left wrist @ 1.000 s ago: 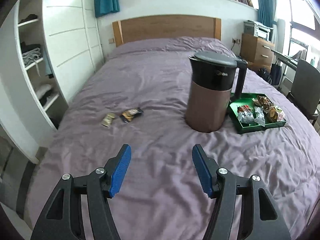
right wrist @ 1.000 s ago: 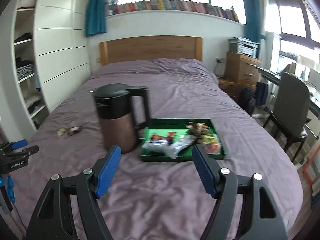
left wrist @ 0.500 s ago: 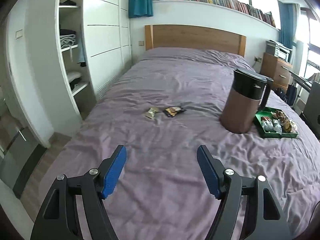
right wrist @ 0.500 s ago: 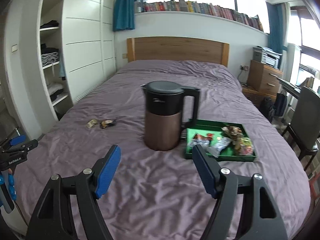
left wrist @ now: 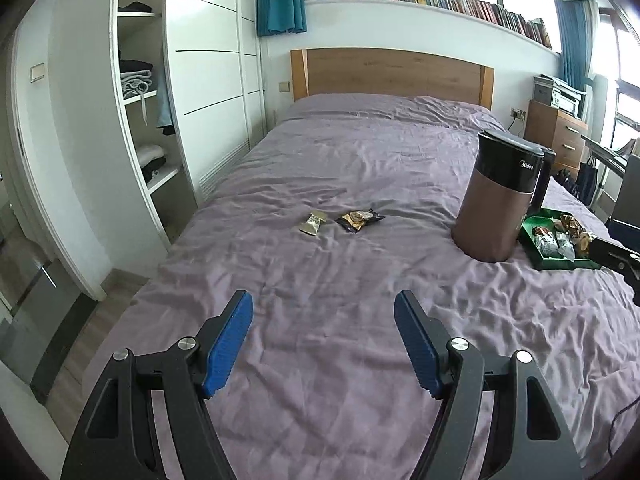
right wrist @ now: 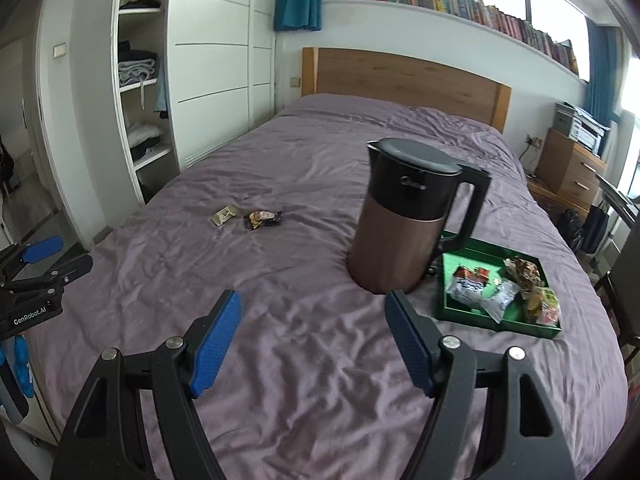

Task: Organize snacks
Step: 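Move both open tools back toward the last two snacks on the bed, then grasp the beige candy with the left tool while the right tool grasps the Danisa cookie pack, then carry the beige candy and Danisa cookie pack with both tools over the green tray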

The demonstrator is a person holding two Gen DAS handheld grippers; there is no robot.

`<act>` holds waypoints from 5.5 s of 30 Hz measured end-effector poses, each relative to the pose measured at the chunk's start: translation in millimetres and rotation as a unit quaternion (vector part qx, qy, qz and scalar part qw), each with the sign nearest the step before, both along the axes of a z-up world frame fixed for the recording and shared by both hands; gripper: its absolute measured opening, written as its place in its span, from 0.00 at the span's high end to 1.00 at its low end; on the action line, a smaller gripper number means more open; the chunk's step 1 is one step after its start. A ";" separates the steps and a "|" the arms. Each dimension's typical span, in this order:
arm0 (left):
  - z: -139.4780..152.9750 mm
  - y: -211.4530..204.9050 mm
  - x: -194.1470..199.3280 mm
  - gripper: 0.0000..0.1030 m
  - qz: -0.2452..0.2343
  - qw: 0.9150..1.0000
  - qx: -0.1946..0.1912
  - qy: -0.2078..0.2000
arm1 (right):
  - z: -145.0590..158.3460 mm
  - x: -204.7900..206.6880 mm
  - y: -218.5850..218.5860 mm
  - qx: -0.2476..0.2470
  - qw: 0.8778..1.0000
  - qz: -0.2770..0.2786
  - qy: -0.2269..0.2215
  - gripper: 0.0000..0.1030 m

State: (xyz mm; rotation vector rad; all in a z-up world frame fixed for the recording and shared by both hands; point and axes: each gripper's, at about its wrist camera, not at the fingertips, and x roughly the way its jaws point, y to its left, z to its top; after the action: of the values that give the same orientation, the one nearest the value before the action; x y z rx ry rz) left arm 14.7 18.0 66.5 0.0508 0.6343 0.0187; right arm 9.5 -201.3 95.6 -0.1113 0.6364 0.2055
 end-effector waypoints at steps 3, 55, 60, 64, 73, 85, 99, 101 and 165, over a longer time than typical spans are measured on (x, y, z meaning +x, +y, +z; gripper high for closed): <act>-4.5 1.4 9.8 0.34 -0.005 1.000 -0.002 0.005 | -2.1 11.8 8.1 -0.002 1.000 0.006 0.003 0.40; -143.9 36.8 325.9 0.34 0.012 0.991 0.020 0.135 | -147.3 327.8 141.8 -0.035 0.989 0.091 0.107 0.39; -159.2 39.7 344.1 0.34 -0.003 0.988 0.021 0.152 | -164.8 355.9 159.8 -0.048 0.986 0.096 0.128 0.39; -166.5 46.7 354.9 0.35 0.004 0.988 0.016 0.156 | -174.4 374.5 167.9 -0.034 0.983 0.097 0.149 0.29; -173.5 52.5 367.5 0.35 -0.020 0.987 0.035 0.156 | -187.4 390.3 173.1 -0.028 0.979 0.111 0.170 0.24; -179.5 41.3 378.6 0.71 -0.044 0.984 0.043 0.166 | -190.2 395.3 169.9 -0.041 0.978 0.113 0.171 0.90; -176.0 46.4 372.3 0.77 -0.029 0.988 0.011 0.152 | -182.9 387.3 152.2 0.001 0.977 0.129 0.170 1.00; -175.5 46.2 369.2 0.77 -0.027 0.988 0.010 0.149 | -179.9 383.5 147.1 0.017 0.977 0.131 0.165 1.00; -38.7 -277.6 60.6 0.79 -0.338 0.925 -0.048 0.167 | -72.4 -13.8 -276.0 0.066 0.987 -0.108 0.101 1.00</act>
State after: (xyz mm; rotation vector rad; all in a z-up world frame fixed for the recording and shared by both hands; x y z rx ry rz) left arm 75.3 -259.6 27.8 0.1783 0.9312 -0.7043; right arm -4.3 -477.3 23.2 0.1066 0.8294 0.0493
